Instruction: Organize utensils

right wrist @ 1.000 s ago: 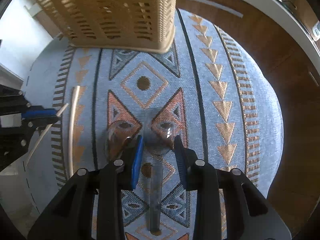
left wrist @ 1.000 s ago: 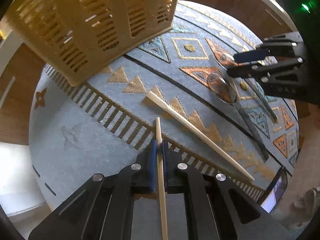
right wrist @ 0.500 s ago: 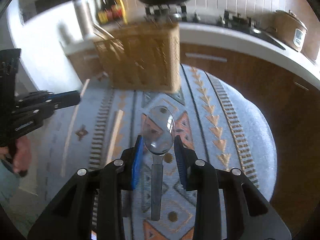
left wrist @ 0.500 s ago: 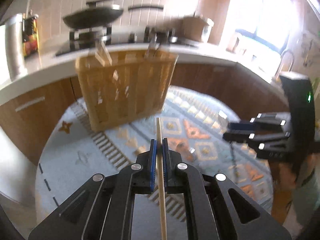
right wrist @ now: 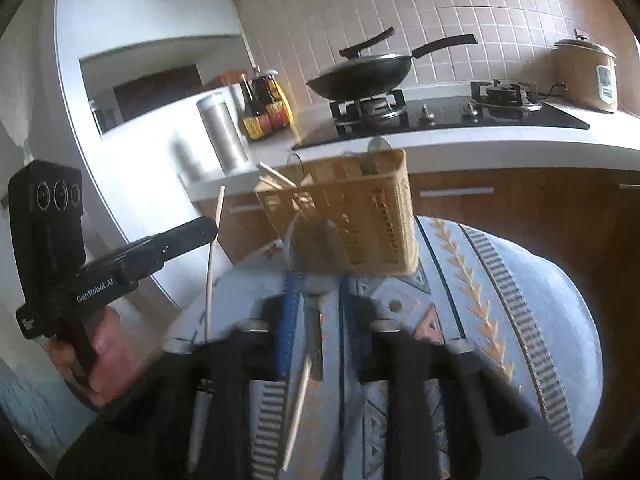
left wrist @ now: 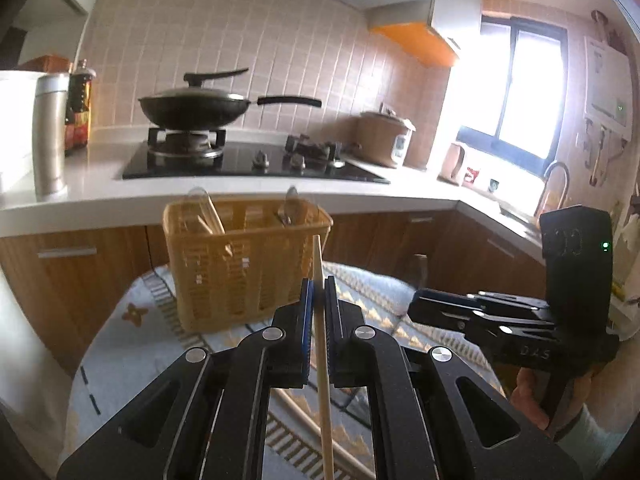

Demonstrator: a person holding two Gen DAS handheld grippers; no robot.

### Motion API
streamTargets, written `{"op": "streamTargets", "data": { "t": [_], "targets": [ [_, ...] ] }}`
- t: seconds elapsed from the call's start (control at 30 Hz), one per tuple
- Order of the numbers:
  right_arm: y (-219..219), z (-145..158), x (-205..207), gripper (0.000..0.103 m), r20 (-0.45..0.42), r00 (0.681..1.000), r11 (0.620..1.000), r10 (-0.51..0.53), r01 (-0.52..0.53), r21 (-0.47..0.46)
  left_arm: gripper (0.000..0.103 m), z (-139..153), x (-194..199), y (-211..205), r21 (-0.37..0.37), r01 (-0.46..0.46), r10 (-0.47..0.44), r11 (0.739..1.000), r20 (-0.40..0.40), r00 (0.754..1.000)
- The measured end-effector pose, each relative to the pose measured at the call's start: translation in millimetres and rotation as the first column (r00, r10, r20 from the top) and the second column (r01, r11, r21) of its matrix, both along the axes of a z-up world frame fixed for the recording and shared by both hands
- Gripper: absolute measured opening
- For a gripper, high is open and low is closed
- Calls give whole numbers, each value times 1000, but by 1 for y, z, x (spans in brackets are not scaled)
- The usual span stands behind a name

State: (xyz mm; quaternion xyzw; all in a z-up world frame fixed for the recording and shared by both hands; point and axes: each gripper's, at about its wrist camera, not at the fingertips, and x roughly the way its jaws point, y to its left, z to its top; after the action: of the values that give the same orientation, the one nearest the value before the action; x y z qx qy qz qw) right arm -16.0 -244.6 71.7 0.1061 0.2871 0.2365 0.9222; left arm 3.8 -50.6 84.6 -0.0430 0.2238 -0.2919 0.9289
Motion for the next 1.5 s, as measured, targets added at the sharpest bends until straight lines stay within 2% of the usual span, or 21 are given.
{"op": "streamTargets", "data": {
  "t": [0.17, 0.33, 0.4, 0.47, 0.53, 0.7, 0.77, 0.93, 1.03, 1.07, 1.13, 1.27, 1.37, 1.5],
  "targets": [
    [6, 1, 13, 6, -37, 999, 1000, 13, -14, -26, 3, 8, 3, 5, -21, -8, 9, 1000, 19, 1000],
    [2, -16, 27, 8, -145, 989, 998, -7, -2, -58, 3, 7, 6, 17, -22, -33, 33, 999, 22, 999],
    [9, -24, 36, 17, -204, 979, 995, -2, -19, -101, 3, 8, 8, 26, -31, -47, 48, 998, 19, 999],
    [25, -37, 49, 35, -276, 961, 986, 18, -64, -156, 3, 8, 9, 36, -34, -68, 68, 997, 21, 997],
    [42, -49, 61, 46, -325, 945, 973, 36, -108, -205, 4, 8, 11, 45, -41, -82, 83, 996, 13, 996],
    [94, -69, 95, 47, -357, 931, 926, 78, -201, -321, 4, 8, 15, 64, -35, -125, 125, 992, 19, 992],
    [114, -75, 110, 52, -369, 924, 906, 100, -238, -350, 4, 8, 17, 71, -38, -135, 136, 990, 23, 990],
    [147, -102, 139, 52, -375, 925, 841, 67, -254, -477, 4, 4, 23, 82, -54, -141, 142, 989, 15, 990],
    [150, -112, 146, 51, -395, 917, 837, 53, -256, -483, 4, 1, 26, 85, -56, -138, 139, 989, 16, 990],
    [151, -111, 146, 41, -389, 920, 836, 52, -253, -488, 4, 1, 27, 85, -56, -139, 141, 989, 19, 990],
    [153, -110, 144, 30, -392, 918, 834, 68, -268, -482, 4, 1, 29, 86, -60, -140, 141, 988, 18, 990],
    [153, -93, 121, 30, -299, 950, 819, 90, -242, -521, 4, 10, 30, 88, -94, -138, 142, 986, 38, 989],
    [136, -65, 96, 30, -242, 964, 862, 112, -215, -459, 4, 26, 27, 85, -123, -125, 137, 985, 92, 986],
    [101, 8, 67, 30, -50, 995, 936, 92, -103, -335, 4, 48, 26, 68, -145, -99, 124, 985, 179, 976]
  ]
}}
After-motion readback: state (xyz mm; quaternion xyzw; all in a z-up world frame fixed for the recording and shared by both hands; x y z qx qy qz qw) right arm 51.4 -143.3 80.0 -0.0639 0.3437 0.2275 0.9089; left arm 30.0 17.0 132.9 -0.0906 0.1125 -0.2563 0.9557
